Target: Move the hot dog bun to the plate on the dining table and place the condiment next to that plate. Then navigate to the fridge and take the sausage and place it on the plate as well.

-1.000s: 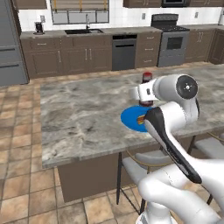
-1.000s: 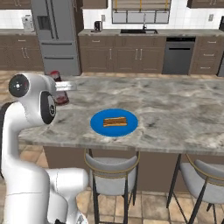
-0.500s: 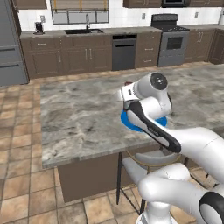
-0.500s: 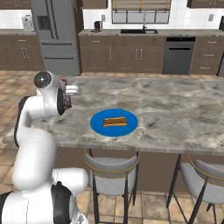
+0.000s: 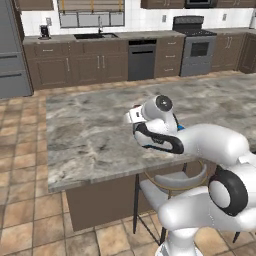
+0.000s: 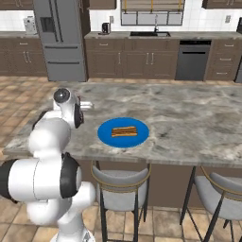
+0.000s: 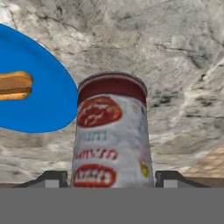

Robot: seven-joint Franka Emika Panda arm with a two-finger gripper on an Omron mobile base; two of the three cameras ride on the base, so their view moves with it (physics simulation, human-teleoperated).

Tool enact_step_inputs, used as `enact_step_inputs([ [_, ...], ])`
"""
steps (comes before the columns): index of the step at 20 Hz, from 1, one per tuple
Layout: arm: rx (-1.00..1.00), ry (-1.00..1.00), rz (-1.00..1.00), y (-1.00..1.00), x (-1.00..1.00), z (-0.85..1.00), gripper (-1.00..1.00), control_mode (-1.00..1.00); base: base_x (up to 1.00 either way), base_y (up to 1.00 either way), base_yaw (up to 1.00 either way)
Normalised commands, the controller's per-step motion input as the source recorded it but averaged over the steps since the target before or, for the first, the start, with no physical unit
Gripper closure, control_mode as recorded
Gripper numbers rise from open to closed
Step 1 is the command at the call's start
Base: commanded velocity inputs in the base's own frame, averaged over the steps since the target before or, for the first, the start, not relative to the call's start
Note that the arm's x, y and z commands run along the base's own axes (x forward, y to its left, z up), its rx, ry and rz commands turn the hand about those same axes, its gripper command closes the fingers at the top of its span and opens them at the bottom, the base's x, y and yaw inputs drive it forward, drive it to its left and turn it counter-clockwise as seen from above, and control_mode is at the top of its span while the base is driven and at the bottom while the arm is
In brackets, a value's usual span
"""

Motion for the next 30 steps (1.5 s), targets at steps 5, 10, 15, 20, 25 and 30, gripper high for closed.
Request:
enact_step_inputs([
  [5, 0.12, -0.01, 0.20, -0.01, 0.40, -0.79, 1.00, -1.00, 0.00, 0.00, 0.00],
  [10, 0.11, 0.00, 0.32, -0.19, 0.39, -0.40, 1.00, -1.00, 0.00, 0.00, 0.00],
  [15, 0.03, 0.00, 0.17, -0.10, 0.38, -0.04, 1.00, -1.00, 0.00, 0.00, 0.00],
  [20, 0.00, -0.09, 0.04, -0.06, 0.13, -0.16, 1.00, -1.00, 0.00, 0.00, 0.00],
  [25, 0.00, -0.18, 0.00, 0.00, 0.23, -0.04, 1.00, -1.00, 0.00, 0.00, 0.00],
  [30, 0.00, -0.07, 0.00, -0.06, 0.31, -0.04, 1.00, -1.00, 0.00, 0.00, 0.00],
])
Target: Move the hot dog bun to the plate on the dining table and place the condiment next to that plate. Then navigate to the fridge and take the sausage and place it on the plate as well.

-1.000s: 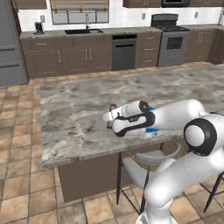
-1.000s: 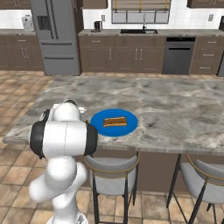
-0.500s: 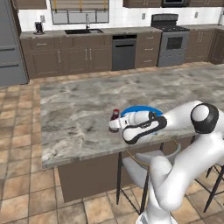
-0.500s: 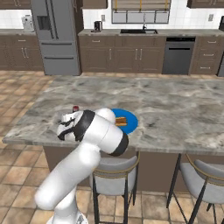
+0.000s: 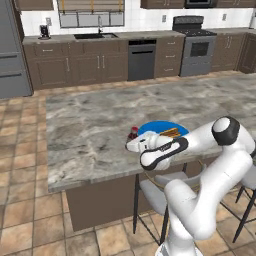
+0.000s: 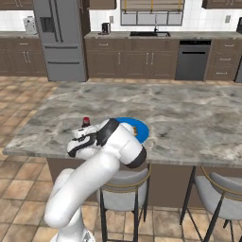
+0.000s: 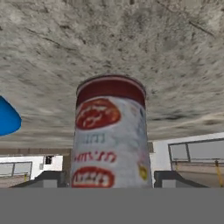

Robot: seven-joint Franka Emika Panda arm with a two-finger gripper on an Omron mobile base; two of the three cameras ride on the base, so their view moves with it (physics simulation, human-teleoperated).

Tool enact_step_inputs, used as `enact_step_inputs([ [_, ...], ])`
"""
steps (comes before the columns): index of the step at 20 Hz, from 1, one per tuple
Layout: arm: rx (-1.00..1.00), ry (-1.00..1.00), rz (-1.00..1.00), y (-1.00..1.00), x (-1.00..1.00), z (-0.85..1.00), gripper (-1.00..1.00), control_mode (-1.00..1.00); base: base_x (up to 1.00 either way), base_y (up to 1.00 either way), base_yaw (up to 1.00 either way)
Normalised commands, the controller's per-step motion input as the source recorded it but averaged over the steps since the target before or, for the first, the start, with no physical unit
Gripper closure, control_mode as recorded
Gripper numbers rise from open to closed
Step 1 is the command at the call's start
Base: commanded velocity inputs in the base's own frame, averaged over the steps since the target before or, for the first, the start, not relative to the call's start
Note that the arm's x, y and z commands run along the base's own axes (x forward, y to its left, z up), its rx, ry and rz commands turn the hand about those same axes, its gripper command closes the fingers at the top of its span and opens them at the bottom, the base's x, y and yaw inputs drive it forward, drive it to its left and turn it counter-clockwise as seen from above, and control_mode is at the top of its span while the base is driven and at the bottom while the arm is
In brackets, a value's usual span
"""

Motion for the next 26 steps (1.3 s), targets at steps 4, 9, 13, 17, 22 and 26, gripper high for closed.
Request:
enact_step_inputs([
  [4, -0.02, 0.00, 0.00, 0.00, 0.39, -0.07, 1.00, -1.00, 0.00, 0.00, 0.00],
  [9, -0.03, 0.00, 0.00, -0.04, 0.30, 0.00, -1.00, -1.00, 0.00, 0.00, 0.00],
  [13, -0.08, 0.03, 0.00, -0.03, -0.01, 0.00, -1.00, -1.00, 0.00, 0.00, 0.00],
  [17, -0.12, 0.01, 0.03, 0.00, -0.19, 0.00, -1.00, -1.00, 0.00, 0.00, 0.00],
  [22, -0.13, -0.02, 0.03, 0.00, -0.21, 0.07, -1.00, -1.00, 0.00, 0.00, 0.00],
  [26, -0.07, -0.05, 0.01, 0.00, -0.21, 0.53, -1.00, -1.00, 0.00, 0.00, 0.00],
])
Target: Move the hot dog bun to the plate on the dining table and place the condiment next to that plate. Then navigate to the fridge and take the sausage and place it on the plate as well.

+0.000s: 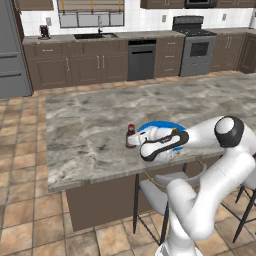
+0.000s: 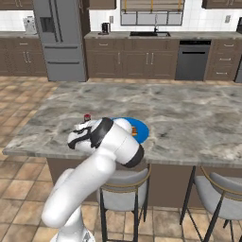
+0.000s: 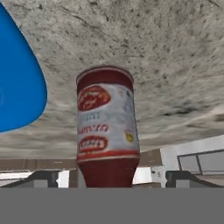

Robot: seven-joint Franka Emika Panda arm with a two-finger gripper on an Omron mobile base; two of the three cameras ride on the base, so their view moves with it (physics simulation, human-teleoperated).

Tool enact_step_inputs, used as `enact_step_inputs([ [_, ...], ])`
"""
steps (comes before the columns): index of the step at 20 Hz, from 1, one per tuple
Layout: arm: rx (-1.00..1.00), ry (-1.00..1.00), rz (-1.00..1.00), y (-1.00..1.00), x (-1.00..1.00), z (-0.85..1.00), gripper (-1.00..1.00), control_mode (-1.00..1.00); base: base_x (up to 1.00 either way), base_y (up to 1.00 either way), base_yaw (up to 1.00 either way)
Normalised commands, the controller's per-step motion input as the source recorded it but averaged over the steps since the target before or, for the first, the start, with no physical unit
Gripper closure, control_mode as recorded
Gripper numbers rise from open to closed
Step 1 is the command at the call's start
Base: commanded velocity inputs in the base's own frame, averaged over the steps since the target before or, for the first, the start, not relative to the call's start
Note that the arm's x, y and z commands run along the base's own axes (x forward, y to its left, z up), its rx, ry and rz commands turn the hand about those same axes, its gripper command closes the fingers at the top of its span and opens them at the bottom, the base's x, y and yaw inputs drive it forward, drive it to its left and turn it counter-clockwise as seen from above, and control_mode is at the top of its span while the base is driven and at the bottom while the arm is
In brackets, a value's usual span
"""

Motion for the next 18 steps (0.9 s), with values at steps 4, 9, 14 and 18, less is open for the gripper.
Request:
enact_step_inputs([
  [4, -0.08, 0.00, 0.00, 0.00, -0.22, 0.93, -1.00, -1.00, 0.00, 0.00, 0.00],
  [9, -0.10, 0.00, 0.00, -0.06, -0.36, 1.00, -1.00, -1.00, 0.00, 0.00, 0.00],
  [14, -0.10, 0.00, 0.00, -0.12, -0.44, 1.00, -1.00, -1.00, 0.00, 0.00, 0.00],
  [18, -0.09, 0.00, 0.00, -0.04, -0.45, 1.00, -1.00, -1.00, 0.00, 0.00, 0.00],
])
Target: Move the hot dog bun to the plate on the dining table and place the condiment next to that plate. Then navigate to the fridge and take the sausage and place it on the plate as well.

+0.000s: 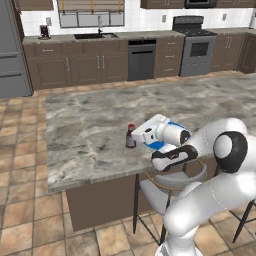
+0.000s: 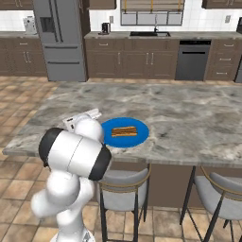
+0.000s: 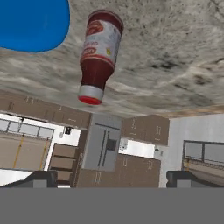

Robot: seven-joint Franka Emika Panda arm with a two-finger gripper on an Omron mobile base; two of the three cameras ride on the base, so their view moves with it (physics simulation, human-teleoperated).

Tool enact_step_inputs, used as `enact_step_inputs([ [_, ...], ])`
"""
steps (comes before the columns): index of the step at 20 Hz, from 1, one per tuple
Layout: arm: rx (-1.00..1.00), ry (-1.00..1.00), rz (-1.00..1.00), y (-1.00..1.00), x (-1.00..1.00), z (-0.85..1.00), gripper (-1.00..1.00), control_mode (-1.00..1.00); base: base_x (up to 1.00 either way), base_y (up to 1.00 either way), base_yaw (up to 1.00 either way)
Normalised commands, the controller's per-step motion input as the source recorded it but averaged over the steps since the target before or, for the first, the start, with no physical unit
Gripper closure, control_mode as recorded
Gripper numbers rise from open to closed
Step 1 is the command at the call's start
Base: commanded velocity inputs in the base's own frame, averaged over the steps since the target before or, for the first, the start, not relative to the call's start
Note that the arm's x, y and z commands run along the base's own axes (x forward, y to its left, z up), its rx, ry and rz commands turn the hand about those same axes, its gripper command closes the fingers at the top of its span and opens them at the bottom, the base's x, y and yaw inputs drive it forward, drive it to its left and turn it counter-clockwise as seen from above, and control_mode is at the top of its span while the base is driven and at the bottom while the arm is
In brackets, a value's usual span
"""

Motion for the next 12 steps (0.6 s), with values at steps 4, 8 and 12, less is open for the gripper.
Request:
enact_step_inputs([
  [4, -0.06, 0.00, 0.00, 0.00, -0.44, 1.00, -1.00, -1.00, 0.00, 0.00, 0.00],
  [8, -0.05, 0.00, 0.00, 0.11, -0.49, 1.00, -1.00, -1.00, 0.00, 0.00, 0.00],
  [12, -0.13, 0.04, 0.00, 0.21, -0.45, 1.00, -1.00, -1.00, 0.00, 0.00, 0.00],
])
